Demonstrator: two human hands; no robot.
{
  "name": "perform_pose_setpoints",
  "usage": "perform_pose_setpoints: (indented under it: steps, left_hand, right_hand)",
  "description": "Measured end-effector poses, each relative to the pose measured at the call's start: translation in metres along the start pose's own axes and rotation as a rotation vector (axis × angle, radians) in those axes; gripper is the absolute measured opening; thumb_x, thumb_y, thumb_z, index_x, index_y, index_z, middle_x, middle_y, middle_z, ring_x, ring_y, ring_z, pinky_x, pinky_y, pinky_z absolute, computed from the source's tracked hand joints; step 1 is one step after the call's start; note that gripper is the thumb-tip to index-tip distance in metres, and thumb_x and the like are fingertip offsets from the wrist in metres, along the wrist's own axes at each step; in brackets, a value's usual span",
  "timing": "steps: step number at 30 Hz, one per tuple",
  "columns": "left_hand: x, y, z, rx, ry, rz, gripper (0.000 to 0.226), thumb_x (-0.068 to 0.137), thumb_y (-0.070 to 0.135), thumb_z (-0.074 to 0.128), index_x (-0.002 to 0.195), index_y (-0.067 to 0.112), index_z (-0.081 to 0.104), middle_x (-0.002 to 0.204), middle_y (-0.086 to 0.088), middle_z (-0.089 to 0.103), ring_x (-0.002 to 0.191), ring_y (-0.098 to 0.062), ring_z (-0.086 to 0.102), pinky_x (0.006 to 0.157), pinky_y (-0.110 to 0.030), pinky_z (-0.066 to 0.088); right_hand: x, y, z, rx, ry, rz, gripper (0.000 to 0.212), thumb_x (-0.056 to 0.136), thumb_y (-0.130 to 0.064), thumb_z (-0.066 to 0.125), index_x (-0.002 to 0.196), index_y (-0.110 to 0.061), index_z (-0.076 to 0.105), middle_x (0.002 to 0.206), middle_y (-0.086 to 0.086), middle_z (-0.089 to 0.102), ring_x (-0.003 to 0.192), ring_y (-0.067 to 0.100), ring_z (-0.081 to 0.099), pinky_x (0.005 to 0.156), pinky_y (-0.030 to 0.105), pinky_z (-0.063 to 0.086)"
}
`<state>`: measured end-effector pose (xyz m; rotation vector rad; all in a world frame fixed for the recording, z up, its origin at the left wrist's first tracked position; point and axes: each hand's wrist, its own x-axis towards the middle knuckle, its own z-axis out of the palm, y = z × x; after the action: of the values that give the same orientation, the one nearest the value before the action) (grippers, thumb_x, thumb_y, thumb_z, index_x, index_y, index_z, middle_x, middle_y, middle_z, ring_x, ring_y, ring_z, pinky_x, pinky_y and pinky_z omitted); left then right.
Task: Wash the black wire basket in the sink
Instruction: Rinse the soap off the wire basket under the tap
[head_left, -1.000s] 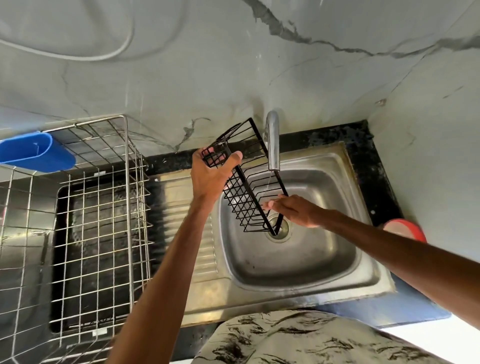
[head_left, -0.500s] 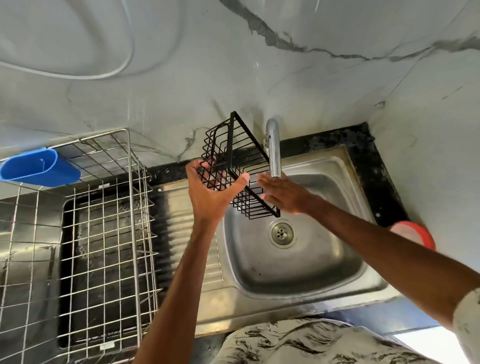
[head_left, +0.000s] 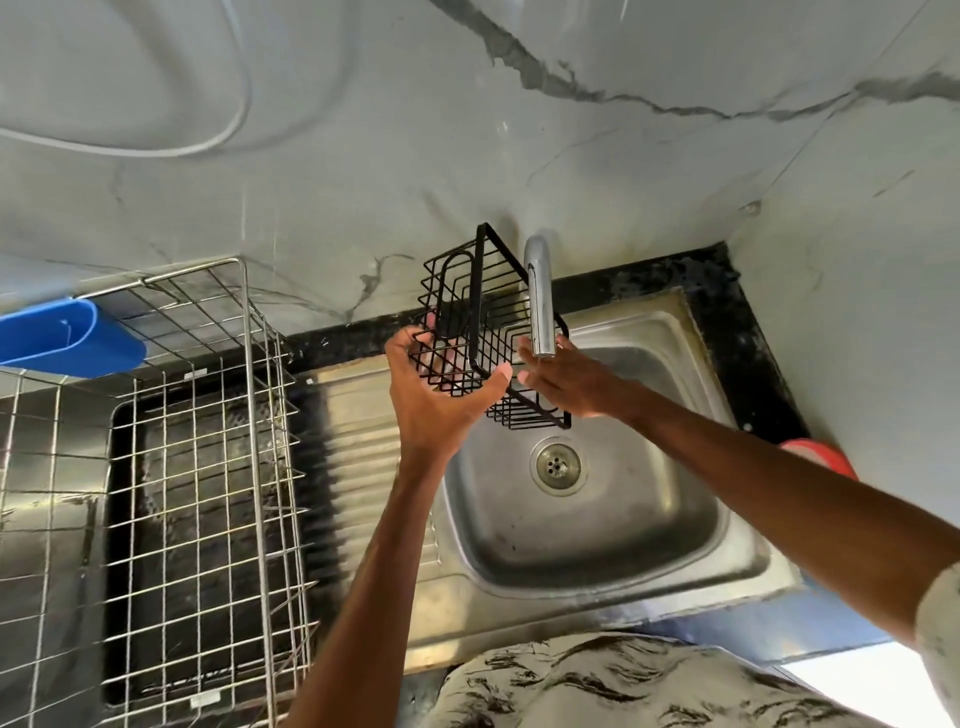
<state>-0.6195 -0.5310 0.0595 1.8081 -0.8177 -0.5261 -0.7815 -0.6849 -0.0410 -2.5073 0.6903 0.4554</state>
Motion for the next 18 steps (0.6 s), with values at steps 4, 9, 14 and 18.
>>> perform_pose_setpoints:
  steps: [4, 9, 14, 18]
  left_hand:
    - [0.005, 0.004, -0.002, 0.021, -0.010, 0.023, 0.089, 0.059, 0.052, 0.085, 0.128, 0.009, 0.049, 0.117, 0.011, 0.053, 0.103, 0.006, 0.052, 0.091, -0.009, 0.040]
    - [0.007, -0.003, -0.008, 0.049, -0.007, 0.001, 0.086, 0.059, 0.053, 0.083, 0.128, 0.013, 0.049, 0.114, 0.019, 0.051, 0.101, 0.012, 0.052, 0.090, -0.009, 0.041]
    - [0.010, -0.001, -0.009, 0.032, 0.025, -0.031, 0.085, 0.060, 0.052, 0.085, 0.127, 0.015, 0.049, 0.116, 0.017, 0.052, 0.101, 0.010, 0.052, 0.090, -0.008, 0.040]
    - [0.016, 0.007, -0.011, 0.044, 0.030, -0.009, 0.086, 0.058, 0.052, 0.085, 0.127, 0.016, 0.048, 0.115, 0.014, 0.051, 0.099, 0.013, 0.051, 0.088, -0.004, 0.039]
  right_hand:
    - [-0.002, -0.020, 0.008, 0.375, -0.157, 0.060, 0.061, 0.108, -0.056, 0.014, 0.162, -0.028, 0.015, 0.169, -0.001, 0.011, 0.156, 0.022, 0.003, 0.125, 0.054, 0.000]
    - [-0.039, -0.032, 0.011, 0.704, -0.287, 0.139, 0.081, 0.094, -0.077, 0.004, 0.157, -0.033, 0.029, 0.164, 0.000, 0.030, 0.152, 0.020, 0.024, 0.125, 0.053, 0.013]
    - [-0.044, -0.018, -0.014, 0.720, 0.005, 0.084, 0.064, 0.103, -0.058, 0.030, 0.122, -0.012, 0.071, 0.131, 0.007, 0.068, 0.124, 0.013, 0.062, 0.115, 0.049, 0.040]
    - [-0.018, 0.003, -0.026, 0.296, 0.140, -0.033, 0.038, 0.106, -0.026, 0.050, 0.137, -0.006, 0.059, 0.148, 0.012, 0.052, 0.143, 0.026, 0.039, 0.118, 0.048, 0.031]
